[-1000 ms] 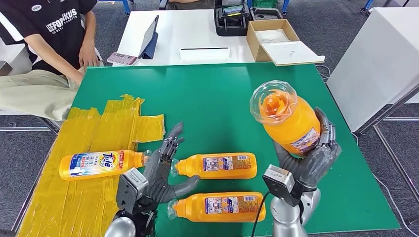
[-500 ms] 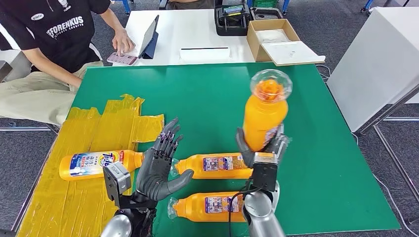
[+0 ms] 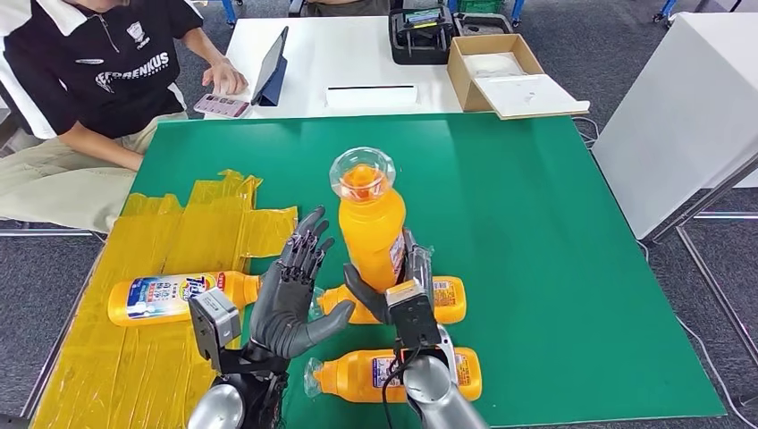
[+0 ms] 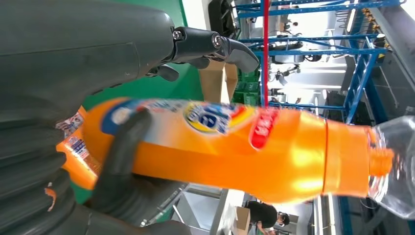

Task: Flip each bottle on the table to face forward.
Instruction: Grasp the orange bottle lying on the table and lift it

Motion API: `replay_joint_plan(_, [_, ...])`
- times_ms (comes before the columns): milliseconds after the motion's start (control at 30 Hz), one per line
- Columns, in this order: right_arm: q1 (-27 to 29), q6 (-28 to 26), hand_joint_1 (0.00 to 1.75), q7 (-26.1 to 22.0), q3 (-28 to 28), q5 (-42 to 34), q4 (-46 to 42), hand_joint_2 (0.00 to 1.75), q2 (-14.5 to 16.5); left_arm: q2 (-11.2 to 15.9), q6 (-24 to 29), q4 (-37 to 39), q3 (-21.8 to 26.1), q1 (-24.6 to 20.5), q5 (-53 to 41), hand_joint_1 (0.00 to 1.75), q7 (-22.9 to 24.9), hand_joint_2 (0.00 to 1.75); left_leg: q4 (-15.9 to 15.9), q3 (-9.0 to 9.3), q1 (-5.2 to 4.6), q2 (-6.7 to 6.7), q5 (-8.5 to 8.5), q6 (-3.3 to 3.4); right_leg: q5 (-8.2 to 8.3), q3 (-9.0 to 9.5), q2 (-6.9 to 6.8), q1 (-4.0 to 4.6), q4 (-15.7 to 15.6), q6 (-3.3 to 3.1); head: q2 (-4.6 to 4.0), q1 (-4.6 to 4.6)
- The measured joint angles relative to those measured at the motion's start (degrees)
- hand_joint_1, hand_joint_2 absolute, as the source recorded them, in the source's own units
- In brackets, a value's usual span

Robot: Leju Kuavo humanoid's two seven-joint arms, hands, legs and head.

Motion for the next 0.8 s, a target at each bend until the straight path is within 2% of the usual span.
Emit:
replay_joint_plan(300, [-1.1,0.5,1.75,1.2,2.2,1.5,2.0,1.75,0.0,-0.6,0.0,0.0,0.3,-0.4,-0.6,0.0,0.1,1.75,0.0,0.0,0.01,0.0,0.0,0.0,0.0,-0.01,0.0,0.0,0.0,0.0,0.0,0.01])
replay_joint_plan(533, [-1.9,0.7,1.75,6.2,5.9,9.4,3.9,1.75,0.0,-1.2,-0.6,0.5,2.0,-1.5,-0.8,0.0,0.5,1.75,0.0,-0.01,0.02,0.0,0.0,-0.01,0.0,-0.02,0.0,0.01,0.0,0.0,0.0,0.0])
replay_joint_plan(800, [-3.3,1.5,1.75,9.6,9.9,19.2,5.8,1.75,-0.6,-1.2,-1.0,1.4,4.7,-1.7,0.5,0.0,1.1,1.75,0.0,-0.01,0.02,0.01,0.01,-0.01,0.0,-0.04,0.01,0.01,0.0,0.0,0.0,-0.01])
